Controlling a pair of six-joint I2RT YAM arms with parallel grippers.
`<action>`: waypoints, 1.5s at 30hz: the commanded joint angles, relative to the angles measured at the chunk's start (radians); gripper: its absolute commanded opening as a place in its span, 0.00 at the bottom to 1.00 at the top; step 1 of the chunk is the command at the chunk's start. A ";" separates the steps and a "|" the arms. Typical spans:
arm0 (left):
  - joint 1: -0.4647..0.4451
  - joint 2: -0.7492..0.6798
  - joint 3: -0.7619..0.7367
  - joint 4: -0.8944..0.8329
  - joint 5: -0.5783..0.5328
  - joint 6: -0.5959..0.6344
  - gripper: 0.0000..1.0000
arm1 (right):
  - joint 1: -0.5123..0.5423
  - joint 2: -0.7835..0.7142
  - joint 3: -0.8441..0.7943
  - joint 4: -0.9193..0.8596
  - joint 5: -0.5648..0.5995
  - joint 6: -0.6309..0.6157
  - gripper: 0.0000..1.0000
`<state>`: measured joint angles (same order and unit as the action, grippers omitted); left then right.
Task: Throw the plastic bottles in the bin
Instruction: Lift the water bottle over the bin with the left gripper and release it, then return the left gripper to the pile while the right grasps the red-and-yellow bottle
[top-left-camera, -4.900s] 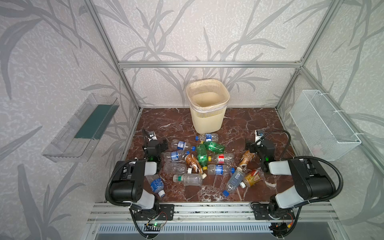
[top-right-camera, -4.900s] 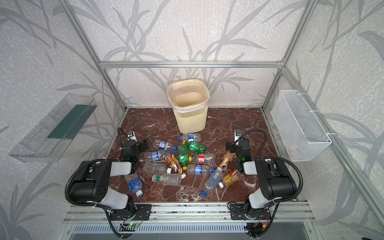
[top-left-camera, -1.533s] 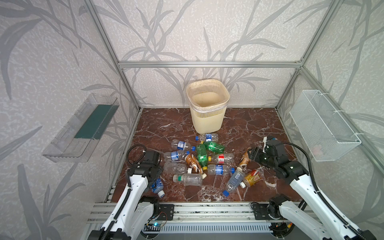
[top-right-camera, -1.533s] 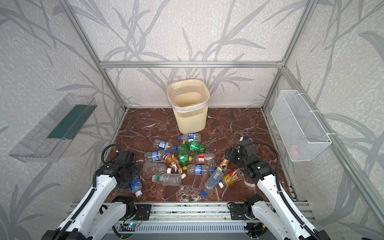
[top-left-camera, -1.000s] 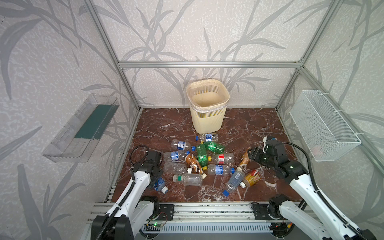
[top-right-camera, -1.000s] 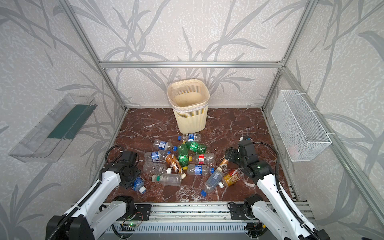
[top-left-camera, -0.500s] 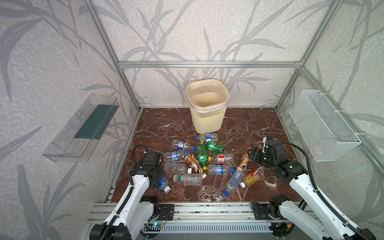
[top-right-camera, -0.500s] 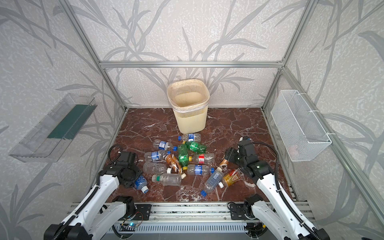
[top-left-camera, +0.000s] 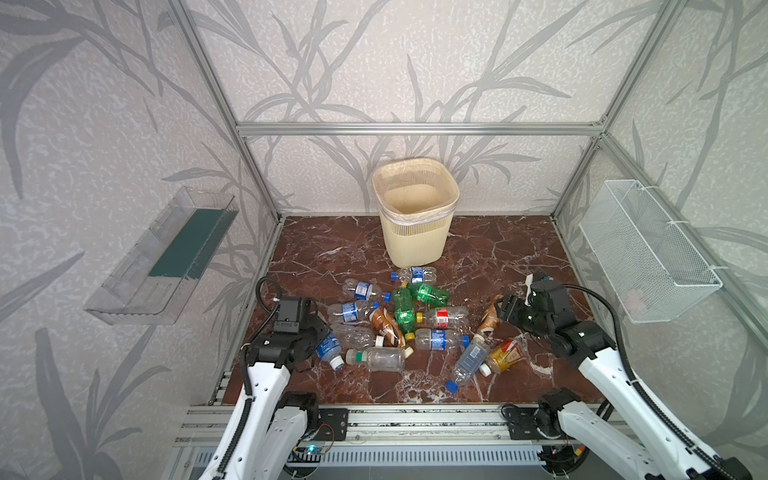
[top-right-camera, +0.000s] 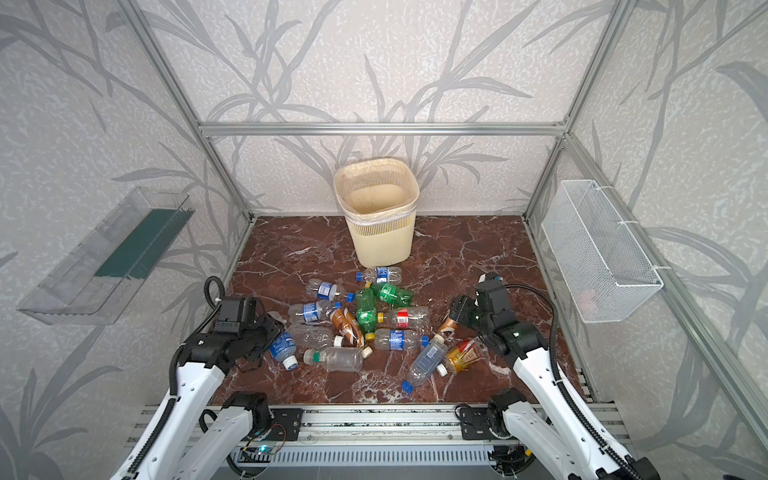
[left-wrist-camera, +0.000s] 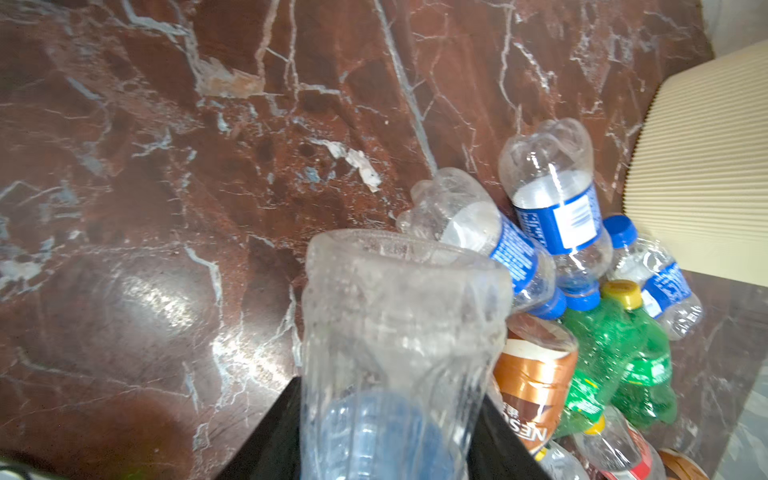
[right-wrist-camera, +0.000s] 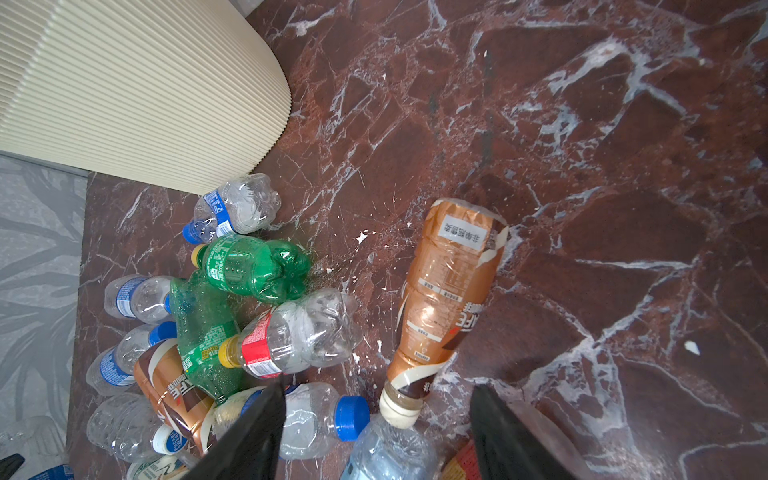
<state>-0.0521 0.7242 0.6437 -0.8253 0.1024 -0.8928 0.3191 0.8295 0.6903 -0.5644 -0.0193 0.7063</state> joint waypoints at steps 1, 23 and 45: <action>-0.005 -0.023 0.027 0.180 0.107 0.035 0.56 | 0.005 -0.016 -0.006 -0.009 0.013 -0.013 0.71; -0.151 0.938 1.564 0.088 0.132 0.120 0.99 | 0.003 -0.077 0.098 -0.134 0.048 -0.007 0.72; -0.148 0.104 0.263 0.282 -0.006 0.172 0.97 | 0.003 -0.044 0.045 -0.303 0.066 0.155 0.77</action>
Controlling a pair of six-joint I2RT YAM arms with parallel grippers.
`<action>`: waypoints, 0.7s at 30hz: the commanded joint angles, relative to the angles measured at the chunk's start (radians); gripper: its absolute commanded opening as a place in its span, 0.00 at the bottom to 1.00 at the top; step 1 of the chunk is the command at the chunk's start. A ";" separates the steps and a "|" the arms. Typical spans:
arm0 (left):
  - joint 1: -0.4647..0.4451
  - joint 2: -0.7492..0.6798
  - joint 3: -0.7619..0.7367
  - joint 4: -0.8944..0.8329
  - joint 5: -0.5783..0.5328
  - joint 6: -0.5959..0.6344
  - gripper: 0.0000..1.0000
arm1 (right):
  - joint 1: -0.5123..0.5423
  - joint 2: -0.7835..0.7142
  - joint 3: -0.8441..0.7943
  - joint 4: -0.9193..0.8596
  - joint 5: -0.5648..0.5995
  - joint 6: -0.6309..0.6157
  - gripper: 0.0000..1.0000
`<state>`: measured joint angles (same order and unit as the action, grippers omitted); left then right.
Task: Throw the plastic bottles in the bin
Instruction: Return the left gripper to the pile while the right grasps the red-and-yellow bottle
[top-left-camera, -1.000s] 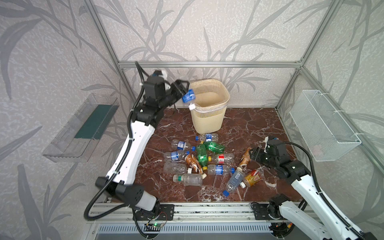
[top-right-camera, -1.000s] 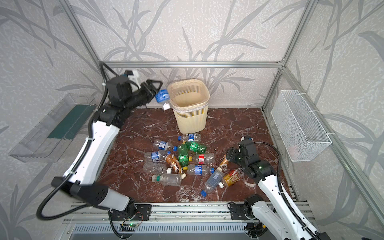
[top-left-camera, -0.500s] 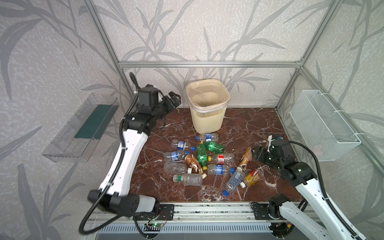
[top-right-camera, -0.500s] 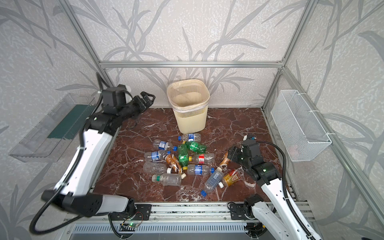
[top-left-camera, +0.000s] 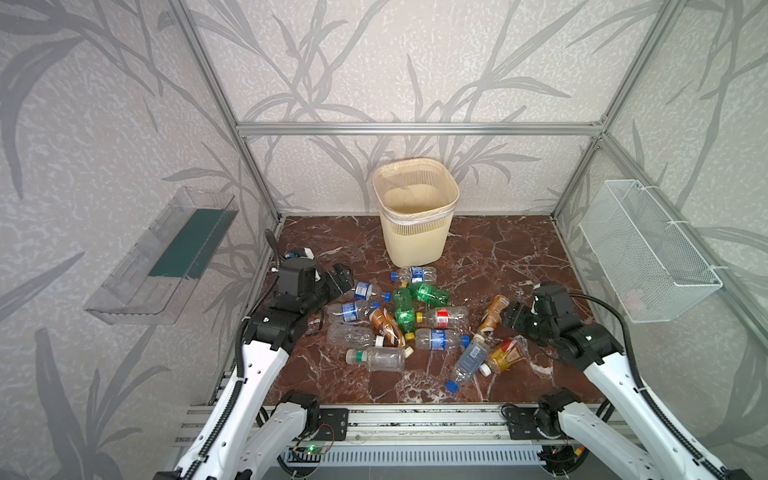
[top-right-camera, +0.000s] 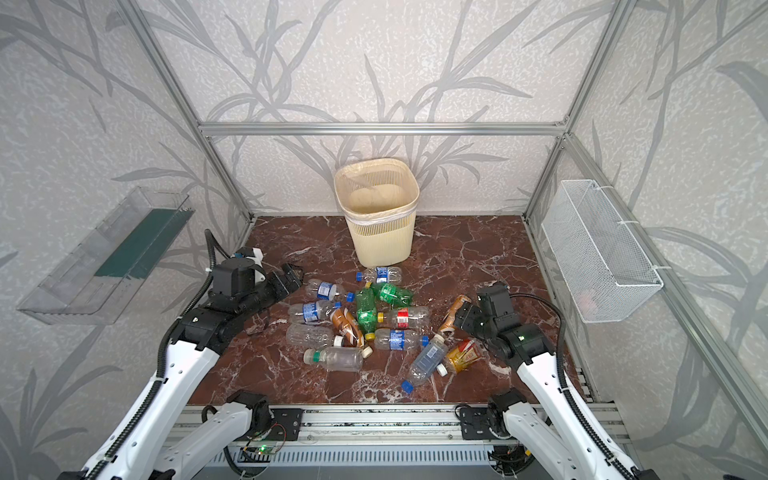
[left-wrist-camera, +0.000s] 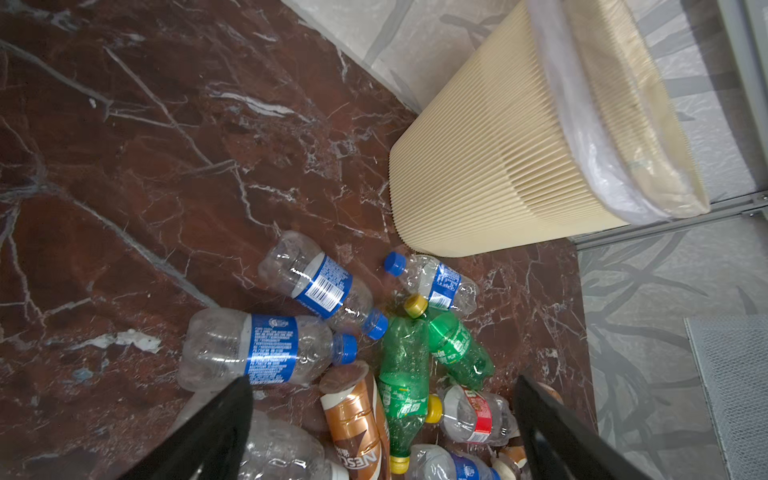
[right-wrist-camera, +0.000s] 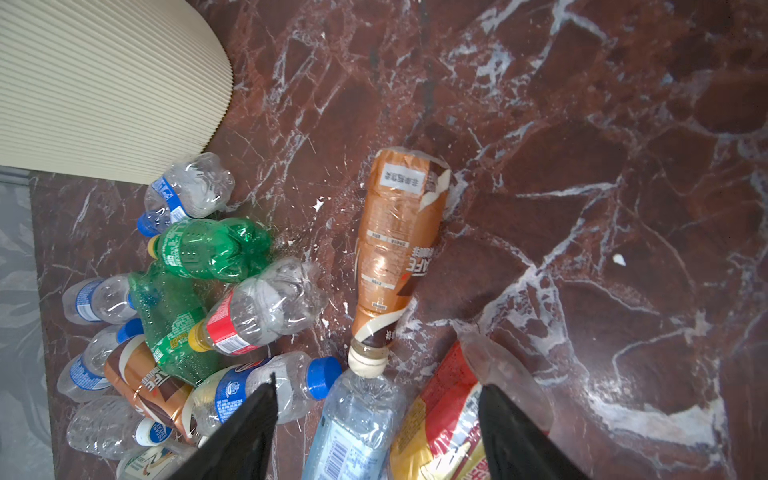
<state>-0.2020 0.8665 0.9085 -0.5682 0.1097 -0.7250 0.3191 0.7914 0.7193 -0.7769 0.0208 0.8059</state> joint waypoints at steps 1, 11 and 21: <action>0.001 -0.036 -0.010 0.025 -0.013 -0.002 0.97 | 0.003 -0.012 0.014 -0.101 0.029 0.066 0.76; 0.003 -0.031 -0.049 0.040 -0.012 -0.027 0.96 | 0.003 -0.071 -0.035 -0.171 0.029 0.202 0.74; 0.002 -0.020 -0.064 0.045 0.011 -0.037 0.96 | 0.003 -0.078 -0.162 -0.039 -0.064 0.309 0.74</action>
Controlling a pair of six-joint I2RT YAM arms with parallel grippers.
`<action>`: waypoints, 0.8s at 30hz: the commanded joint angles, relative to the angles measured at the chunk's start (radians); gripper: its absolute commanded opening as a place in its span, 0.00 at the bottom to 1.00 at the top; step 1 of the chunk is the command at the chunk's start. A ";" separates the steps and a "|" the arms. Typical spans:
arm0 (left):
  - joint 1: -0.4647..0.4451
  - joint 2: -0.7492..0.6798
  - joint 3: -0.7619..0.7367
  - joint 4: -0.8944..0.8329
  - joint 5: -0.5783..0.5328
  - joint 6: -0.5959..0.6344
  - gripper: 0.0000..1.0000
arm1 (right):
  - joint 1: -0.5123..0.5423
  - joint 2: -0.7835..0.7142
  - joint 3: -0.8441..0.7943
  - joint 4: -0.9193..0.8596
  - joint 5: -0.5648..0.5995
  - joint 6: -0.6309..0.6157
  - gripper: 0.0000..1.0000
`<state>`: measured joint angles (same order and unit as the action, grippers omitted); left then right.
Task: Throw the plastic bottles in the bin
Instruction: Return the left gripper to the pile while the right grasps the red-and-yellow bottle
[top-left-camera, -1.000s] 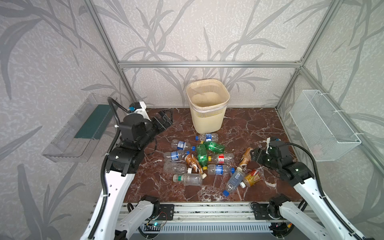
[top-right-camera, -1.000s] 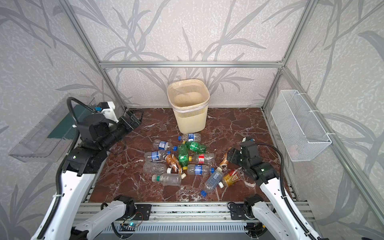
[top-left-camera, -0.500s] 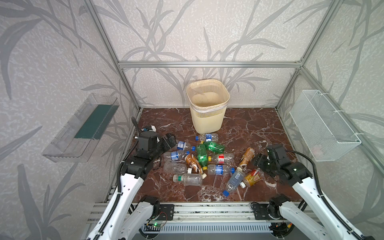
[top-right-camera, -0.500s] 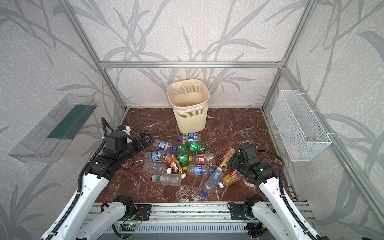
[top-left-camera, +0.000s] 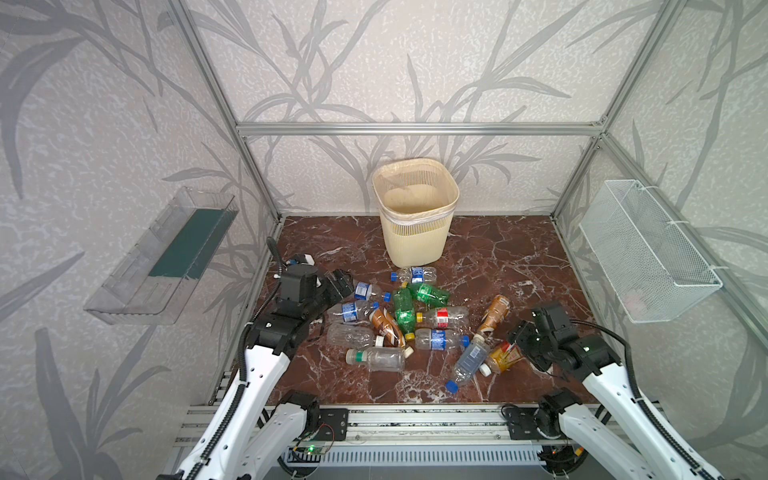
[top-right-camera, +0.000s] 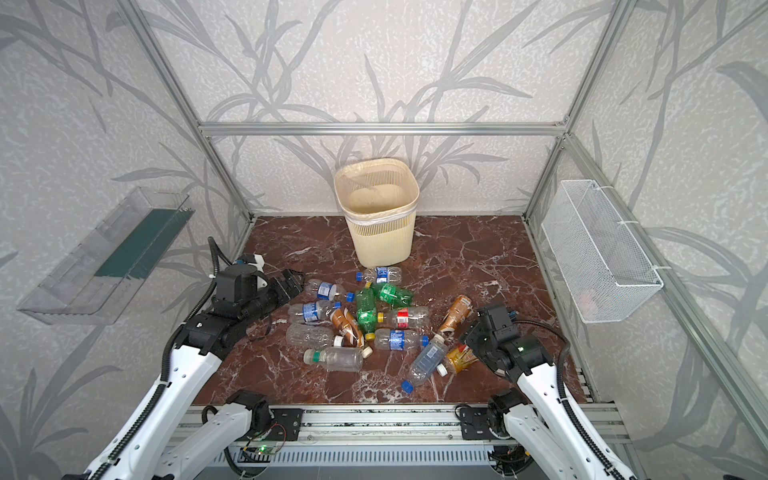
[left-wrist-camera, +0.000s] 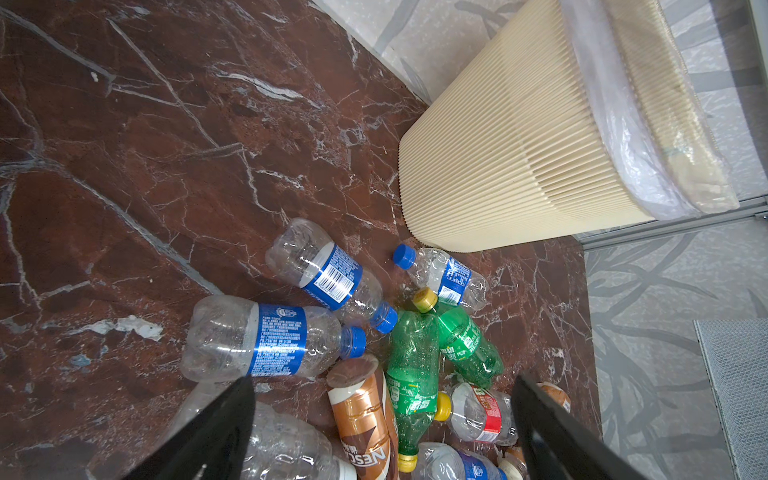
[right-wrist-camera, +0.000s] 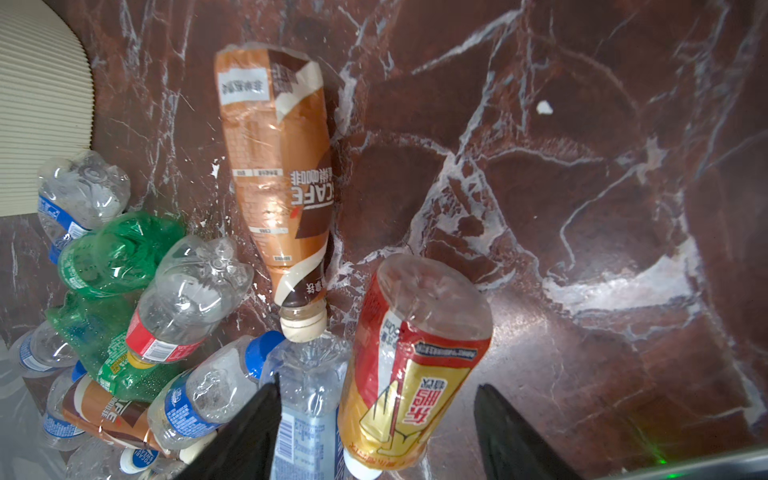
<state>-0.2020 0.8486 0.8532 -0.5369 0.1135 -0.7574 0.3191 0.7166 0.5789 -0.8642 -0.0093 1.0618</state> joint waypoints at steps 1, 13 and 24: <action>0.002 -0.002 -0.008 0.012 0.008 -0.005 0.95 | 0.002 0.000 -0.029 0.055 -0.037 0.059 0.74; 0.001 -0.004 -0.013 0.004 0.012 -0.009 0.95 | 0.003 0.018 -0.085 0.076 -0.043 0.096 0.77; 0.000 0.004 -0.018 0.004 0.018 -0.008 0.95 | 0.003 0.042 -0.139 0.112 -0.061 0.114 0.79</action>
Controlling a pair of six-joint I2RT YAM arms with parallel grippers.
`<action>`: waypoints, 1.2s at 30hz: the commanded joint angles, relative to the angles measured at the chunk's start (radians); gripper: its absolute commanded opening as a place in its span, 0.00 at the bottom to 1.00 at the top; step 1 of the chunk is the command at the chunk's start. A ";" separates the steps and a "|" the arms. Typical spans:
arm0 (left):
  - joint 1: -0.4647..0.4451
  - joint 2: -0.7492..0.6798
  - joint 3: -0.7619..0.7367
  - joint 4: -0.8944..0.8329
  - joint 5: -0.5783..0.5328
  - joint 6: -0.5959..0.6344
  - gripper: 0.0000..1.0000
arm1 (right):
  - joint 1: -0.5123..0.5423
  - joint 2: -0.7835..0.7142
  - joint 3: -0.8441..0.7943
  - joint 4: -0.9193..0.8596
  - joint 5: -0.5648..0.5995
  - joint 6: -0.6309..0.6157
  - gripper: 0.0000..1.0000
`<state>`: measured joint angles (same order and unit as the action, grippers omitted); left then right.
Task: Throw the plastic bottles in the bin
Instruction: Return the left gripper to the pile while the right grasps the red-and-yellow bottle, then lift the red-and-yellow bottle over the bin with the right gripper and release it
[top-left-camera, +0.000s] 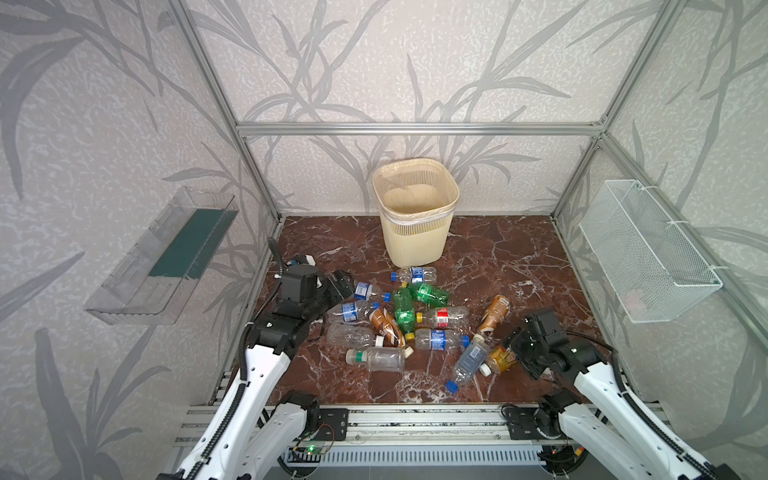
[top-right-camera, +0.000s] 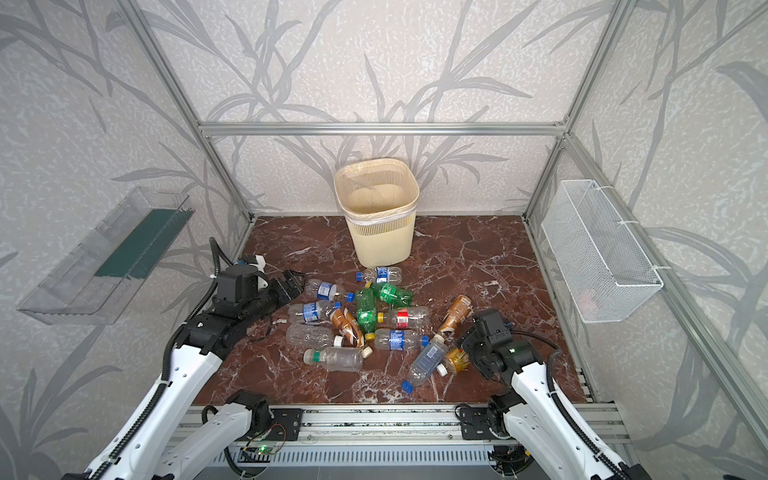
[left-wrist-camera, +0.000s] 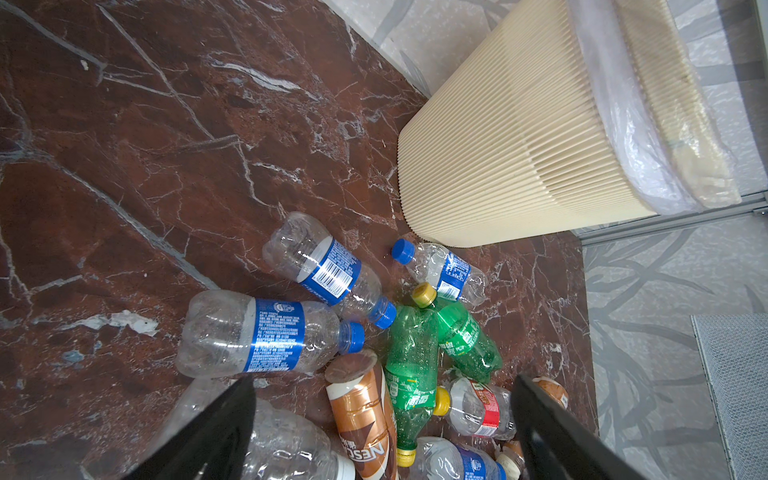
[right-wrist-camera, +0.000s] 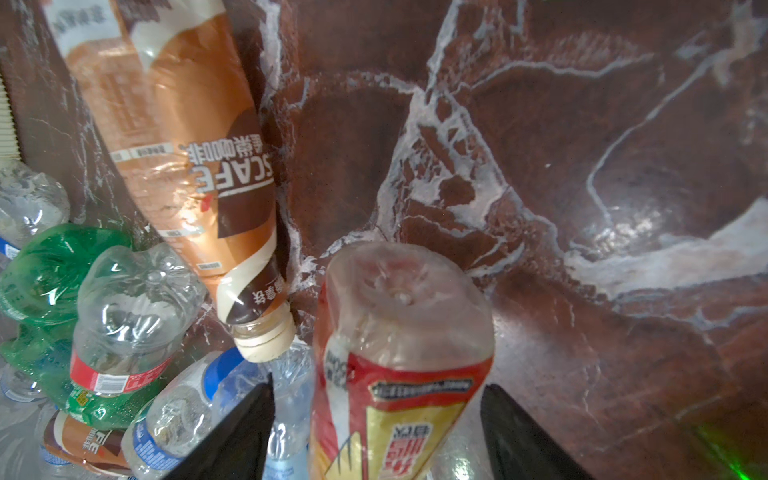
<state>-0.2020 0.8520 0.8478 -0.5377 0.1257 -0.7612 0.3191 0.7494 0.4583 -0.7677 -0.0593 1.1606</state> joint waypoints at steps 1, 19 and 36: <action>0.001 0.000 -0.013 0.002 0.006 -0.004 0.95 | 0.003 0.014 -0.025 0.022 -0.014 0.017 0.79; 0.002 -0.017 -0.027 -0.006 -0.006 -0.001 0.95 | 0.003 0.019 -0.072 0.061 -0.014 0.004 0.63; 0.002 -0.015 -0.041 -0.002 -0.018 -0.003 0.95 | 0.003 -0.118 0.076 -0.077 0.013 -0.197 0.60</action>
<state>-0.2020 0.8436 0.8135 -0.5423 0.1238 -0.7609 0.3191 0.6449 0.4767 -0.8001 -0.0620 1.0554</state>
